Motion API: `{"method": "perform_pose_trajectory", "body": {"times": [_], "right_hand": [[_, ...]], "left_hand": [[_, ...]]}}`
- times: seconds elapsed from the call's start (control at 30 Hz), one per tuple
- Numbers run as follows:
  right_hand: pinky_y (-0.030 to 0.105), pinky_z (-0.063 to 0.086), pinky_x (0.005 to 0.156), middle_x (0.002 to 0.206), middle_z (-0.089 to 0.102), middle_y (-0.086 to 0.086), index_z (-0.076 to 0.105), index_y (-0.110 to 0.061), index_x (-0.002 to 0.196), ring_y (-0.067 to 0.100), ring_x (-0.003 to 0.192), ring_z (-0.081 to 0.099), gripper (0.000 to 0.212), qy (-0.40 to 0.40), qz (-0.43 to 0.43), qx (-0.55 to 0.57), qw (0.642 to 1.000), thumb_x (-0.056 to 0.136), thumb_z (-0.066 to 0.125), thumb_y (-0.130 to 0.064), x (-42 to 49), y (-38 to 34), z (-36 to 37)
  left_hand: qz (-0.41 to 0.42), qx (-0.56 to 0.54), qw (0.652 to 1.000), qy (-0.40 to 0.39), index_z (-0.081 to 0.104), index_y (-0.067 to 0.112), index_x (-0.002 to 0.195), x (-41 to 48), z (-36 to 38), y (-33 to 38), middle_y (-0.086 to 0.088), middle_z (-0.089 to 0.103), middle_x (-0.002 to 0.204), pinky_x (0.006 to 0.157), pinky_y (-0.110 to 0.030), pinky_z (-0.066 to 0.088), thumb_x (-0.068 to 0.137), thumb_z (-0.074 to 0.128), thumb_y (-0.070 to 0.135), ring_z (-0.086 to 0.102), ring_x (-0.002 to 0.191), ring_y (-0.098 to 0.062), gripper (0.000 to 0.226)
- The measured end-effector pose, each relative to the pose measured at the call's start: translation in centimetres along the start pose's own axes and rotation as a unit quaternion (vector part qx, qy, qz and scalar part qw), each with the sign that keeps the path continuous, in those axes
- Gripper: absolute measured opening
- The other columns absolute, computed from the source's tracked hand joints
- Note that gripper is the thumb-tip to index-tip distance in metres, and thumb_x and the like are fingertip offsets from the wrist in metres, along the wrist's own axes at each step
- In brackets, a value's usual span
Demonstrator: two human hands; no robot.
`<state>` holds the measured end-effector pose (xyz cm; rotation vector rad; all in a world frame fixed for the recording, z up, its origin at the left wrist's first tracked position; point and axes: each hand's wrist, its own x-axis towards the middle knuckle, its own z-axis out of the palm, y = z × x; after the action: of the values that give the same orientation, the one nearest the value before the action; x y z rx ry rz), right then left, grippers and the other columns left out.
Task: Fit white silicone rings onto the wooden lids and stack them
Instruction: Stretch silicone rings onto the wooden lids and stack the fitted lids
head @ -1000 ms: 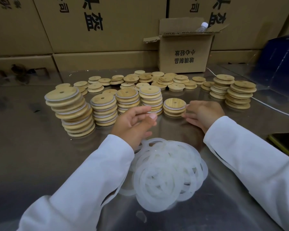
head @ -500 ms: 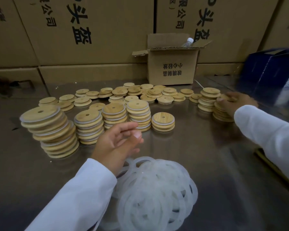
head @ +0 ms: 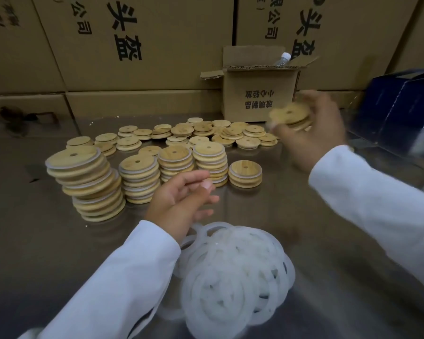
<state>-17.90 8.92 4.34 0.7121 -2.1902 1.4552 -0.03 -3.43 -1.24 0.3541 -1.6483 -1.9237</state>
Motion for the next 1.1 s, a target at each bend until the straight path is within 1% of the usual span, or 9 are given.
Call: {"method": "perform_pose_trajectory", "body": {"times": [0.1,0.2,0.37,0.47,0.57,0.77,0.93,1.03,1.1], "right_hand": [[0.031,0.039,0.1,0.121,0.048,-0.009,0.043,-0.03,0.126,0.01,0.118,0.045,0.069,-0.107,-0.076,0.072,0.989,0.066,0.077,-0.031,-5.4,-2.9,1.1],[0.019,0.037,0.096,0.119,0.05,-0.012,0.038,-0.042,0.121,0.004,0.117,0.044,0.067,-0.188,-0.103,0.124,0.969,0.063,0.072,-0.036,-9.8,-3.6,1.9],[0.014,0.033,0.099,0.127,0.046,-0.02,0.032,-0.051,0.123,-0.004,0.123,0.039,0.074,-0.282,-0.12,0.114,0.945,0.069,0.077,-0.028,-10.8,-2.5,1.7],[0.016,0.04,0.093,0.115,0.057,-0.018,0.051,-0.043,0.112,-0.004,0.111,0.05,0.044,-0.308,-0.076,0.096,0.943,0.077,0.071,-0.027,-9.5,-1.3,1.2],[0.019,0.041,0.08,0.094,0.061,-0.014,0.062,-0.034,0.086,0.003,0.093,0.055,0.007,-0.336,-0.024,-0.03,0.941,0.082,0.065,-0.028,-8.3,0.2,0.7],[0.011,0.039,0.061,0.067,0.06,-0.013,0.065,-0.038,0.062,-0.003,0.07,0.057,0.015,-0.408,-0.025,-0.074,0.91,0.076,0.068,-0.037,-8.4,0.7,0.6],[0.012,0.042,0.07,0.077,0.065,-0.015,0.069,-0.038,0.072,-0.005,0.077,0.059,0.008,-0.477,-0.057,-0.027,0.877,0.07,0.074,-0.033,-7.7,0.6,-0.1],[0.018,0.048,0.079,0.08,0.068,-0.008,0.069,-0.035,0.073,0.001,0.08,0.061,0.013,-0.478,-0.063,0.007,0.876,0.071,0.076,-0.024,-7.7,0.5,0.0],[0.015,0.047,0.076,0.074,0.067,-0.012,0.069,-0.034,0.069,-0.002,0.076,0.061,0.015,-0.475,-0.065,0.018,0.877,0.071,0.076,-0.021,-7.8,0.5,0.0]], "left_hand": [[-0.031,-0.026,0.999,-0.009,0.067,0.016,0.088,0.1,0.1,0.1,-0.003,0.07,0.08,0.06,-0.024,0.057,0.065,0.06,0.034,0.07,0.071,-0.015,0.03],[-0.051,-0.052,0.997,-0.024,0.073,0.015,0.071,0.0,0.1,0.2,-0.006,0.071,0.072,0.057,-0.024,0.055,0.061,0.059,0.041,0.069,0.067,-0.016,0.031],[-0.045,-0.016,0.999,0.017,0.065,0.006,0.077,0.1,-0.3,-0.4,-0.008,0.069,0.066,0.051,-0.024,0.053,0.082,0.059,0.018,0.067,0.061,-0.018,0.014],[-0.048,-0.01,0.998,0.039,0.063,0.01,0.079,0.3,-0.4,-0.5,-0.001,0.07,0.064,0.049,-0.024,0.053,0.085,0.058,0.016,0.068,0.062,-0.014,0.01],[-0.043,0.016,0.997,0.057,0.065,0.016,0.08,0.4,-0.5,-0.7,0.006,0.07,0.066,0.051,-0.023,0.054,0.086,0.059,0.019,0.067,0.069,-0.013,0.008],[-0.033,0.021,0.997,0.062,0.064,0.019,0.078,0.4,-0.7,-0.9,0.005,0.07,0.071,0.053,-0.025,0.055,0.084,0.061,0.02,0.066,0.074,-0.016,0.008],[-0.036,0.009,0.998,0.051,0.064,0.016,0.081,0.3,-0.6,-0.8,-0.001,0.068,0.079,0.054,-0.026,0.056,0.086,0.059,0.017,0.066,0.079,-0.019,0.007],[-0.047,-0.007,0.998,0.036,0.063,0.014,0.081,0.3,-0.5,-0.7,-0.004,0.067,0.081,0.057,-0.029,0.058,0.086,0.057,0.016,0.066,0.083,-0.023,0.008],[-0.057,-0.013,0.998,0.025,0.062,0.012,0.084,0.2,-0.4,-0.7,-0.008,0.065,0.085,0.059,-0.031,0.059,0.087,0.056,0.016,0.065,0.088,-0.027,0.008]]}}
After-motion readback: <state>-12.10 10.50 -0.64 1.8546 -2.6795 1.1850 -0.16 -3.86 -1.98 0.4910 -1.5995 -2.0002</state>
